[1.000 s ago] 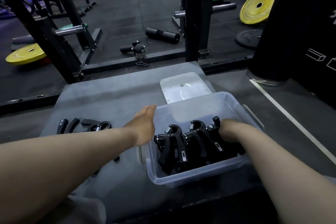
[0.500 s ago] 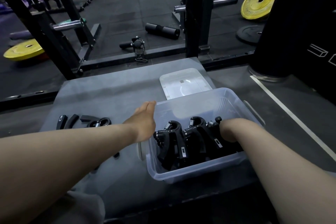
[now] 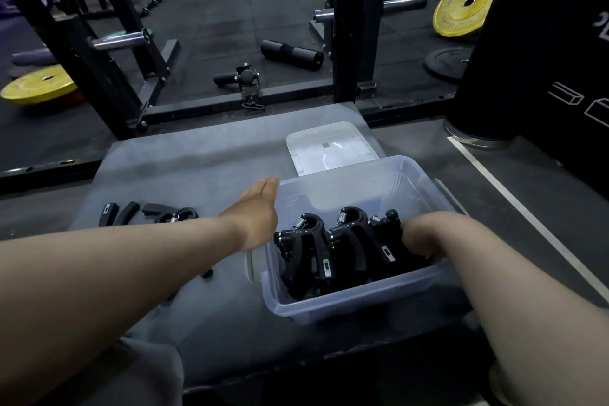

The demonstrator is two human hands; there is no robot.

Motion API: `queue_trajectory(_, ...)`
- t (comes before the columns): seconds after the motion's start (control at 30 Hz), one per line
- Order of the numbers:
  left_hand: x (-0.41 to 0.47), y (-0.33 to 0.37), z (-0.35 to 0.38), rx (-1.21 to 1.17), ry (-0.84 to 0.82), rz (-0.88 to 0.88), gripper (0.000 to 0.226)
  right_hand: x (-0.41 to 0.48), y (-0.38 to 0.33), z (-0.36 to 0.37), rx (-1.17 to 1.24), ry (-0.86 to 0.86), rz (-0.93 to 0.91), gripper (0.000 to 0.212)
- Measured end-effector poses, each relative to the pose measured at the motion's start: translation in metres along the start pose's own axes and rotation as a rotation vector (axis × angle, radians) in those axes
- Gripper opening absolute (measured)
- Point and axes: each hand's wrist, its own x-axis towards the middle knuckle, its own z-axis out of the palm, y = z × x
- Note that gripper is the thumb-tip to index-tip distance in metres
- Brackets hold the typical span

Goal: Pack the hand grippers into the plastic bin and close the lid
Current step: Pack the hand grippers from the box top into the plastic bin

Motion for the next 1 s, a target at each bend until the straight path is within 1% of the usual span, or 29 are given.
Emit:
queue_trajectory(0.17,0.000,0.002,-0.001,0.007,-0.003,-0.002,0.071,-0.006,-0.004,0.001,-0.074,0.000,0.006,0.046)
queue_trajectory(0.27,-0.002,0.003,-0.001,0.019,-0.013,0.002,0.070,-0.004,-0.003,0.004,-0.094,-0.005,-0.006,0.041)
queue_trajectory(0.33,-0.005,0.004,-0.002,0.036,-0.010,0.005,0.070,0.001,-0.002,0.009,-0.102,-0.009,-0.007,0.052)
queue_trajectory(0.4,-0.009,0.006,-0.003,0.061,0.018,0.028,0.069,-0.004,-0.007,0.013,-0.089,-0.031,-0.003,0.054)
queue_trajectory(0.47,-0.014,0.009,-0.001,0.074,0.033,0.057,0.068,-0.013,-0.014,0.014,-0.065,0.019,-0.029,0.047)
queue_trajectory(0.57,-0.023,0.015,0.005,0.117,0.011,0.068,0.072,-0.018,-0.019,0.017,-0.008,0.076,-0.061,0.047)
queue_trajectory(0.67,-0.027,0.020,0.009,0.210,-0.009,0.062,0.071,-0.002,-0.016,0.020,-0.017,0.114,0.019,0.037)
queue_trajectory(0.73,-0.026,0.020,0.009,0.244,-0.009,0.061,0.070,0.004,-0.016,0.019,-0.068,0.153,0.054,0.035)
queue_trajectory(0.8,-0.025,0.020,0.008,0.267,-0.018,0.058,0.070,0.003,-0.018,0.015,-0.135,0.141,0.077,0.037)
queue_trajectory(0.83,-0.024,0.019,0.008,0.281,-0.019,0.059,0.070,0.004,-0.018,0.015,-0.165,0.094,0.084,0.041)
queue_trajectory(0.9,-0.023,0.019,0.010,0.298,-0.020,0.060,0.070,-0.001,-0.020,0.012,-0.159,0.043,0.091,0.048)
queue_trajectory(1.0,-0.020,0.018,0.011,0.304,-0.013,0.061,0.071,0.000,-0.017,0.009,-0.100,0.042,0.103,0.061)
